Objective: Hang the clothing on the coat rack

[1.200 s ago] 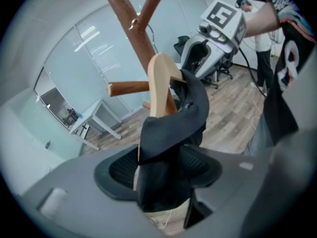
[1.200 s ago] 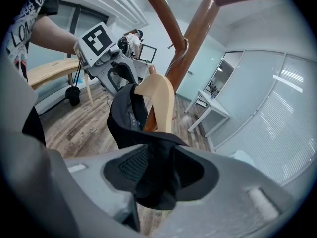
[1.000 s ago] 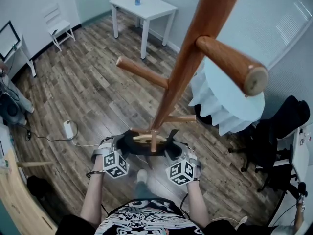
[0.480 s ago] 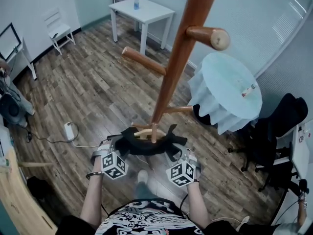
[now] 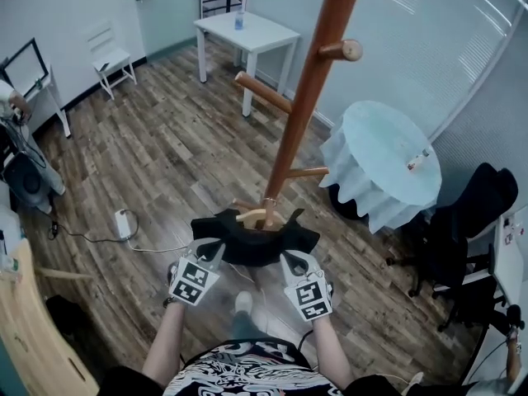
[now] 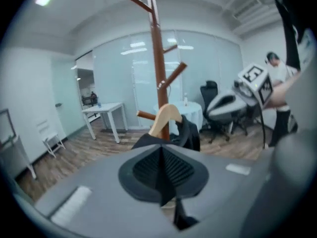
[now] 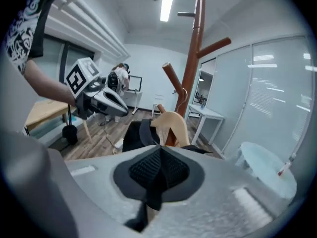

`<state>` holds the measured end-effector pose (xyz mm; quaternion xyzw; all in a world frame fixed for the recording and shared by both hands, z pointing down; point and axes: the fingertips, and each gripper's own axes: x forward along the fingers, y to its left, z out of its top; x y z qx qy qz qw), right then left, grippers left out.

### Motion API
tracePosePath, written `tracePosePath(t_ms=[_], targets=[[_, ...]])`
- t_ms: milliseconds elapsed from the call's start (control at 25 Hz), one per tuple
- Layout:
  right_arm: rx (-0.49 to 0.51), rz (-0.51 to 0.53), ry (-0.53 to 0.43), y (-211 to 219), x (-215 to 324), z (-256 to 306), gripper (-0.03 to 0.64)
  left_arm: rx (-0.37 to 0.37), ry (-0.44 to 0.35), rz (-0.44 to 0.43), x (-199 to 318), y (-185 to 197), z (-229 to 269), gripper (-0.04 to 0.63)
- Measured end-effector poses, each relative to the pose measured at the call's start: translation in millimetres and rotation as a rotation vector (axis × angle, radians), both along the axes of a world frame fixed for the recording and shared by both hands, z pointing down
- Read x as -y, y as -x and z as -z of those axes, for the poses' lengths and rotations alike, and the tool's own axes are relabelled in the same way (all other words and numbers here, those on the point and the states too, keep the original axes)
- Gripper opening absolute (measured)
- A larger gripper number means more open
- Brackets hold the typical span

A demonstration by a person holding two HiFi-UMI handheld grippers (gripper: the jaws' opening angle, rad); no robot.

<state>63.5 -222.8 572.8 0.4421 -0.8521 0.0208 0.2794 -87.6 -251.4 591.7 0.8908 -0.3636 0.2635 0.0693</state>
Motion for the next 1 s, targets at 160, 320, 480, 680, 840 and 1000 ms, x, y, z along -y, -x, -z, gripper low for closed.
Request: tracePosePath(t_ms=[160, 320, 480, 680, 840, 1000], targets=[[0.124, -0.034, -0.049, 6.2, -18.1, 24.8, 0.0, -0.295, 0.052, 0.102, -10.7, 6.2, 26.1, -0.011], [0.139, -0.044, -0.104, 8.5, -48.4, 39.2, 0.0, -0.441, 0.019, 0.132, -41.0, 11.8, 44.7, -0.011], [0.193, -0.078, -0.096, 13.2, -81.6, 42.9, 0.0, -0.416, -0.046, 0.164, -75.6, 20.5, 58.3, -0.011], [0.18, -0.098, -0.155, 18.3, -135.7, 59.4, 0.0, -0.386, -0.093, 0.179, -128.7, 24.5, 75.8, -0.011], [0.177, -0.147, -0.224, 12.7, -179.0, 73.9, 0.0, -0.306, -0.206, 0.204, -172.4, 27.9, 94.2, -0.011], [0.204, -0.177, -0.248, 4.0, -214.0, 79.7, 0.0, -0.286, -0.274, 0.221, -208.0, 25.8, 108.3, -0.011]])
